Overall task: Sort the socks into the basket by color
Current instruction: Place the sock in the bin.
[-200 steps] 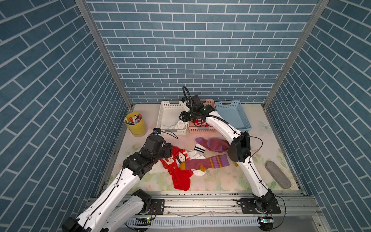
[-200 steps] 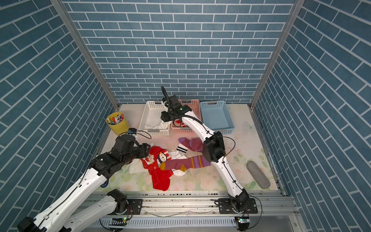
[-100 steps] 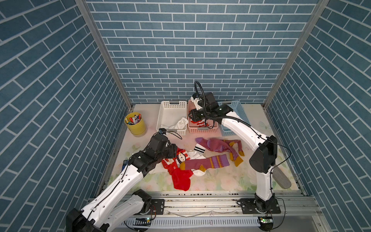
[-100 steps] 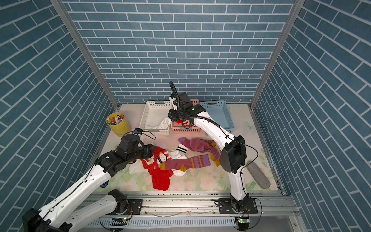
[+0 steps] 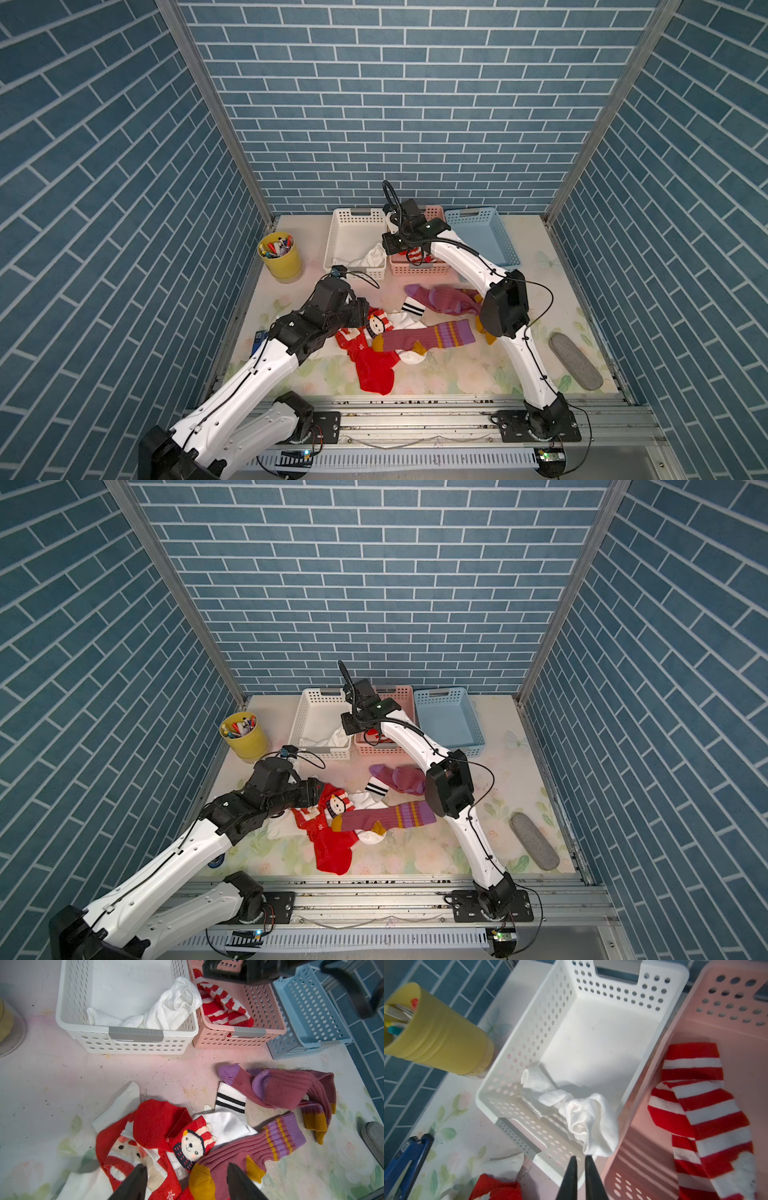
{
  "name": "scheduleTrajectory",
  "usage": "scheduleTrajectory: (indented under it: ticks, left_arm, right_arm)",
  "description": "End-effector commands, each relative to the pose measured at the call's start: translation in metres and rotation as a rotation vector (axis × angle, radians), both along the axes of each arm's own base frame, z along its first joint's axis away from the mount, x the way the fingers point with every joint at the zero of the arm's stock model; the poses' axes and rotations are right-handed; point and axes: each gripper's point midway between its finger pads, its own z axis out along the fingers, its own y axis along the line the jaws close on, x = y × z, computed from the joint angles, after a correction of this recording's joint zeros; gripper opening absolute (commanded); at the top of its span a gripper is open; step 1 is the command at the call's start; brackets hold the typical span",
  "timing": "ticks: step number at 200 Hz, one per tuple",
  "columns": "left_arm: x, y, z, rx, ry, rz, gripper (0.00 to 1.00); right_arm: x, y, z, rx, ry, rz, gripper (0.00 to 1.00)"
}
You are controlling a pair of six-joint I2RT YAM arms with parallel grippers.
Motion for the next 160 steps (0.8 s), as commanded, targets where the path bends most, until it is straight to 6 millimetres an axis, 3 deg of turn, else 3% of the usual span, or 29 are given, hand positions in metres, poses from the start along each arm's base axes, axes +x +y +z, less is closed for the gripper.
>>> scheduleTrajectory:
  ticks: [1, 80, 160]
  left_arm:
    - [-0.003, 0.006, 0.012, 0.011, -0.019, 0.019, 0.68]
    - [-0.006, 0.011, 0.008, 0.030, -0.010, 0.027, 0.68]
    - [-0.008, 0.013, 0.006, 0.034, -0.007, 0.032, 0.68]
  right_arm:
    - [0.006, -0.003, -0.005, -0.036, -0.005, -0.013, 0.11]
    - [0.010, 0.008, -0.042, -0.053, 0.041, -0.008, 0.10]
    - [-0.013, 0.043, -0.054, 0.051, 0.133, 0.137, 0.15]
